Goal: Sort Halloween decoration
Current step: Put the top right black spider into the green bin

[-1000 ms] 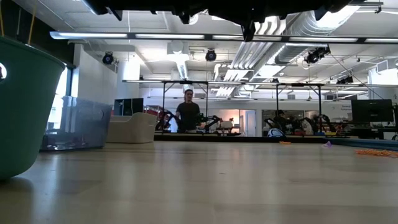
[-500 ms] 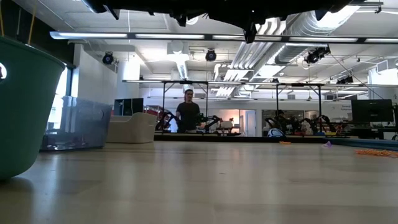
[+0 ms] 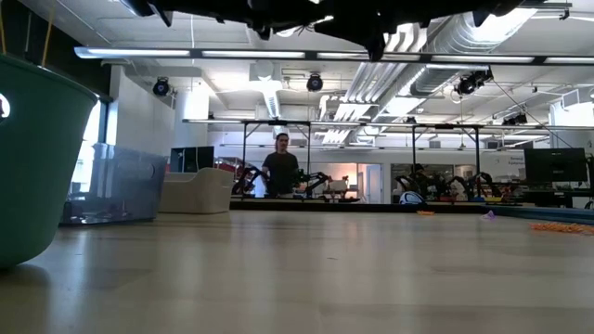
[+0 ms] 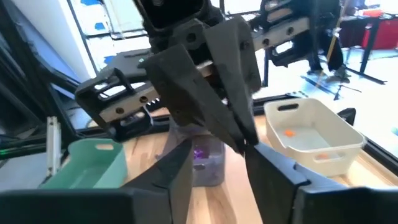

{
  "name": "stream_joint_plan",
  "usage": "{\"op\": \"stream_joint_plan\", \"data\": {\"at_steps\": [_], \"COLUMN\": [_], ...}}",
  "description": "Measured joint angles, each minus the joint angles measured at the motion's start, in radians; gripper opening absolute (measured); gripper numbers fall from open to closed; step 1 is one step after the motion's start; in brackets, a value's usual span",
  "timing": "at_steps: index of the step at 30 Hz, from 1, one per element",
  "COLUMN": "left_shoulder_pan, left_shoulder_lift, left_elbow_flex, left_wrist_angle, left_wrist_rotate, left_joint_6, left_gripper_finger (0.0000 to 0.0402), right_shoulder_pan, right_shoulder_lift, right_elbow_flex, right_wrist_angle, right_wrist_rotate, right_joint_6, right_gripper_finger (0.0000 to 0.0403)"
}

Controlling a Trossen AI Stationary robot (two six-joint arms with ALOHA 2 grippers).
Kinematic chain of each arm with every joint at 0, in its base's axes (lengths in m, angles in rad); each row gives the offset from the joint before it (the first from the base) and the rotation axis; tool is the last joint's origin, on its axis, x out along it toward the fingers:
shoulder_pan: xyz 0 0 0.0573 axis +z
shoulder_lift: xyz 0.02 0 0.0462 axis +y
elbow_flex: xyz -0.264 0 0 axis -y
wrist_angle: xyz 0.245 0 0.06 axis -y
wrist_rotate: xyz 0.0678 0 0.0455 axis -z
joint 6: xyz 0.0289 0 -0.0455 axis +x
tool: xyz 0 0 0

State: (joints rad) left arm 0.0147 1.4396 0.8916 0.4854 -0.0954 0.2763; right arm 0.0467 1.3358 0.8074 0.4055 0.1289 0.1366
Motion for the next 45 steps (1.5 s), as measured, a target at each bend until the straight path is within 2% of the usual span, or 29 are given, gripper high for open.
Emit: {"op": "stream_joint_plan", "data": {"at_steps": [10, 18, 25, 30, 34, 37, 41, 45], "left_shoulder_pan": [-0.006, -0.136, -0.366, -0.556, -0.692, -0.784, -0.867, -0.905], "left_shoulder_lift": [-0.042, -0.15, -0.228, -0.233, -0.221, -0.205, -0.17, -0.112], "left_elbow_flex": [0.002, 0.001, 0.003, 0.003, 0.002, 0.003, 0.002, 0.002], "left_wrist_angle": [-0.068, -0.35, -0.493, -0.611, -0.744, -0.783, -0.815, -0.856], "left_wrist_rotate": [-0.034, -0.074, -0.076, -0.126, -0.185, -0.203, -0.217, -0.227], "left_joint_6": [-0.015, -0.235, -0.599, -0.955, -1.297, -1.509, -1.682, -1.771], "left_gripper_finger": [0.0, 0.0, 0.0, 0.0, 0.0, 0.0, 0.0, 0.0], "right_shoulder_pan": [-0.031, -0.091, -0.106, -0.103, -0.097, -0.091, -0.085, -0.073], "right_shoulder_lift": [-0.011, -0.02, -0.02, -0.02, -0.02, -0.02, -0.02, -0.019], "right_elbow_flex": [0.0, -0.002, -0.002, -0.002, -0.003, -0.003, -0.003, -0.003], "right_wrist_angle": [-0.086, -0.191, -0.248, -0.309, -0.37, -0.414, -0.457, -0.484], "right_wrist_rotate": [0.032, 0.033, 0.033, 0.033, 0.033, 0.033, 0.033, 0.034], "right_joint_6": [-0.002, 0.045, 0.079, 0.157, 0.213, 0.27, 0.314, 0.318], "right_gripper_finger": [0.0158, 0.0158, 0.0158, 0.0158, 0.0158, 0.0158, 0.0158, 0.0158]}}
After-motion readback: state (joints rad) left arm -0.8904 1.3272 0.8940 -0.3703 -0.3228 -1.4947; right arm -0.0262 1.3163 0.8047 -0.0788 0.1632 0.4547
